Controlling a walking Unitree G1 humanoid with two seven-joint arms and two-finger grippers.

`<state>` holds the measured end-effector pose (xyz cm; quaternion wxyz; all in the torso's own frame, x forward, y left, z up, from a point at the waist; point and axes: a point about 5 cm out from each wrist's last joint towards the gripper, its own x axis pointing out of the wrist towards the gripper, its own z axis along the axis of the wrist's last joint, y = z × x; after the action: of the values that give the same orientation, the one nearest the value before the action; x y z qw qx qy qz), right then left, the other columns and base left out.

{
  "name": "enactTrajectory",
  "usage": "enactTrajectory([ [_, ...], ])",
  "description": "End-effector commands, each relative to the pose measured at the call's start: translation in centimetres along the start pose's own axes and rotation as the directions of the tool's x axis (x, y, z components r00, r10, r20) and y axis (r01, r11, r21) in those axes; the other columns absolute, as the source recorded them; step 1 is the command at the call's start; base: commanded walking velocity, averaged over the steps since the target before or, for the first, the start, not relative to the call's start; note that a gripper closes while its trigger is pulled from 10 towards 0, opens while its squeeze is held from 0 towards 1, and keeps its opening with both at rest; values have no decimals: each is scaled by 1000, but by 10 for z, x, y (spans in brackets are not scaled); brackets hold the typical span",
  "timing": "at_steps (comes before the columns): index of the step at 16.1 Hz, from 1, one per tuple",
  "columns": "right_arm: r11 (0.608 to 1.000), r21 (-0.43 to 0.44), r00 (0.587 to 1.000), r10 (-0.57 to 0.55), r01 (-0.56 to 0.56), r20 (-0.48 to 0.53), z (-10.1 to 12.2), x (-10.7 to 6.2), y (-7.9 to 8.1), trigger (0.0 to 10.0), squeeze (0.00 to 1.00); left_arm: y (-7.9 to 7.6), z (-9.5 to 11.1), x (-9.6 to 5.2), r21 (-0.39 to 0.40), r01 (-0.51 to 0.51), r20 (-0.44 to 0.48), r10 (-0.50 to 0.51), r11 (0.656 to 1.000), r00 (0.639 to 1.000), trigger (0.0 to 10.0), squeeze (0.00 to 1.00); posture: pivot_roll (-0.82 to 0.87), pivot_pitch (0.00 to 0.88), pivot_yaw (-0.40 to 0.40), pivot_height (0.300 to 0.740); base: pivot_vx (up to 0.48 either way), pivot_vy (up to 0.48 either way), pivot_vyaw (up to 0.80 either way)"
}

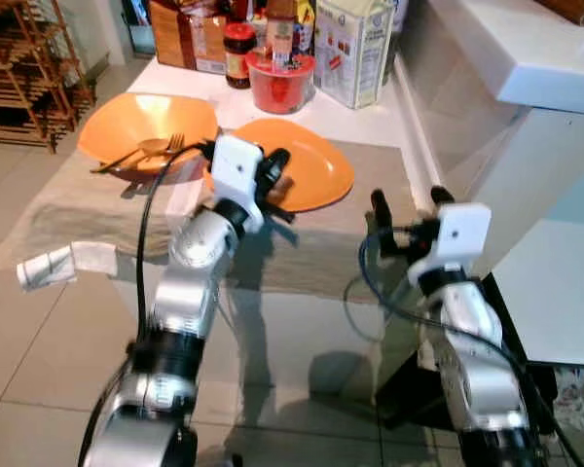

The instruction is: Setting the table

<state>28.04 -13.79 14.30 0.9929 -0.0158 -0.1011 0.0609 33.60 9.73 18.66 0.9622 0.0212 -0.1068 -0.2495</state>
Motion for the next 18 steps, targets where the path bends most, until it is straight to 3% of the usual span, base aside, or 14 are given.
enactTrajectory([
  [1, 999, -36, 999, -20, 22, 35, 6, -2, -3, 10000, 0, -6, 8, -1, -5, -4, 21, 4, 1000, 1000, 10000, 0, 37, 0, -55, 740, 0, 0, 0],
  [3, 998, -51, 998, -46, 48, 38, 7, -7, -4, 10000, 0, -15, 9, -20, -35, -28, 7, 28, 999, 1000, 10000, 0, 46, 0, -50, 740, 0, 0, 0],
  [6, 996, -46, 997, -74, 74, 16, 3, -12, -7, 10000, 0, -11, 4, -41, -47, -100, -51, 98, 994, 994, 10000, 0, 62, 0, -51, 740, 0, 0, 0],
  [8, 989, 33, 989, -139, 141, -58, -11, -24, -22, 10000, 0, 18, -24, -67, 27, -261, -170, 262, 965, 950, 10000, 0, 70, 0, -47, 740, 0, 0, 0],
  [10, 986, 15, 984, -164, 165, -73, -14, -34, -30, 10000, 0, 37, -40, -89, 67, -354, -233, 359, 933, 904, 10000, 0, 61, 0, -36, 740, 0, 0, 0],
  [13, 984, 18, 981, -174, 176, -85, -16, -38, -31, 10000, 0, 36, -39, -96, 60, -367, -248, 370, 928, 895, 10000, 0, 58, 0, -33, 740, 0, 0, 0],
  [18, 990, 28, 987, -138, 141, -86, -18, -31, -25, 10000, 0, 29, -37, -79, 53, -320, -237, 323, 946, 916, 10000, 0, 58, 0, -26, 740, 0, 416, 0],
])
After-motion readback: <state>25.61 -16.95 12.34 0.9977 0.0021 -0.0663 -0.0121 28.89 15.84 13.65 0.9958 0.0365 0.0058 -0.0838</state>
